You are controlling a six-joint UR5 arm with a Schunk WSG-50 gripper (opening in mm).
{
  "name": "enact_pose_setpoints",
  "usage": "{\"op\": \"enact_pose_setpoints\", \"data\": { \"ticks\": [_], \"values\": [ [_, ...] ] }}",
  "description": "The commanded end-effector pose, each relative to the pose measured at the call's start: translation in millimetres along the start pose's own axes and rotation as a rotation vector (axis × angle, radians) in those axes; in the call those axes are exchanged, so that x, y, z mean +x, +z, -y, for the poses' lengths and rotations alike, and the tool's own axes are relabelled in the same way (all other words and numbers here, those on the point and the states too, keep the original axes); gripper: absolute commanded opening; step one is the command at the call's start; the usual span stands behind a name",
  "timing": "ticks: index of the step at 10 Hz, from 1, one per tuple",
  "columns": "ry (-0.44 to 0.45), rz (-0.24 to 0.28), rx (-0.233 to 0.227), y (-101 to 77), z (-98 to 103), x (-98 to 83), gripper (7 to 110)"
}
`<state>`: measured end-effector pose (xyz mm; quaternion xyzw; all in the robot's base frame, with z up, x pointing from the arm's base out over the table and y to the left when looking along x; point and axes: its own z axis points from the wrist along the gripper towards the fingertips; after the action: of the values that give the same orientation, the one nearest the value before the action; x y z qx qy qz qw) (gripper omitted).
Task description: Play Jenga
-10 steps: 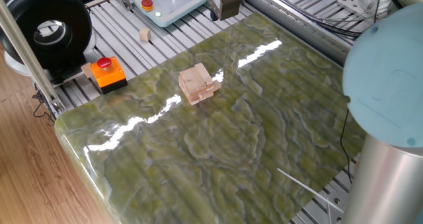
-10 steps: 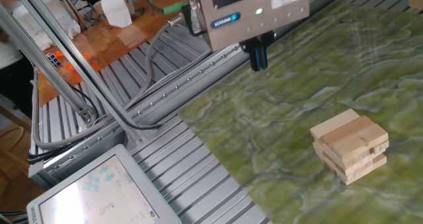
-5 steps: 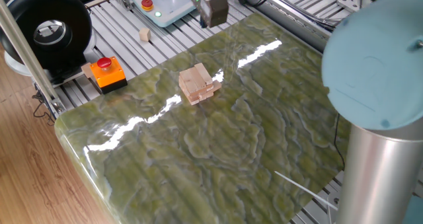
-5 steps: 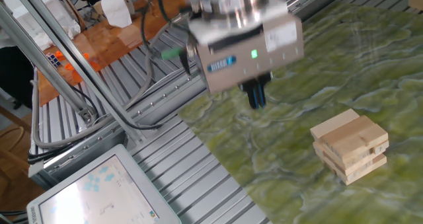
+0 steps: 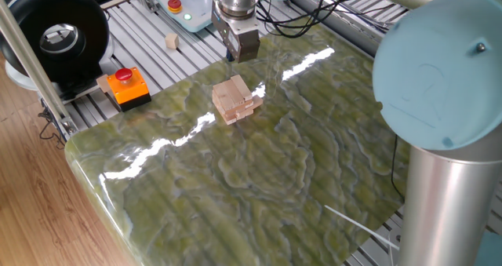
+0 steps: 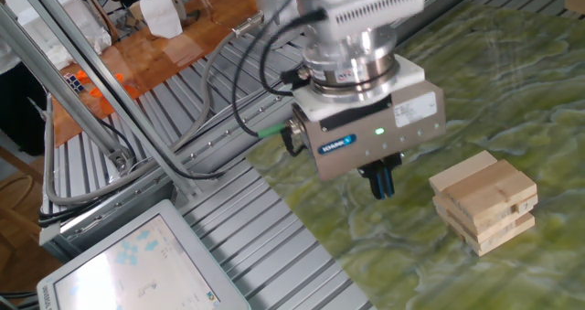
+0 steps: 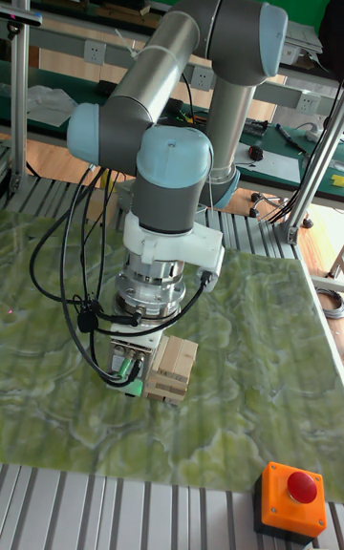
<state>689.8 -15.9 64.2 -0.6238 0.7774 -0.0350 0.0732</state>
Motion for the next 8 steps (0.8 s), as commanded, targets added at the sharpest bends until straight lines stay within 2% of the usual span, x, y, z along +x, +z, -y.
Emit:
{"op": "enact_pose_setpoints", "data": {
  "ticks": [1,3,4,8],
  "values": [
    [-0.015,0.011,-0.01,-4.0,0,3.4,7],
    [-0.052,-0.033,-0.015,-1.2,-1,15.4,7],
    [-0.089,-0.037,-0.021,-1.4,-2,17.1,7],
    [-0.12,-0.009,-0.037,-1.9,-16,22.0,7]
  ]
}}
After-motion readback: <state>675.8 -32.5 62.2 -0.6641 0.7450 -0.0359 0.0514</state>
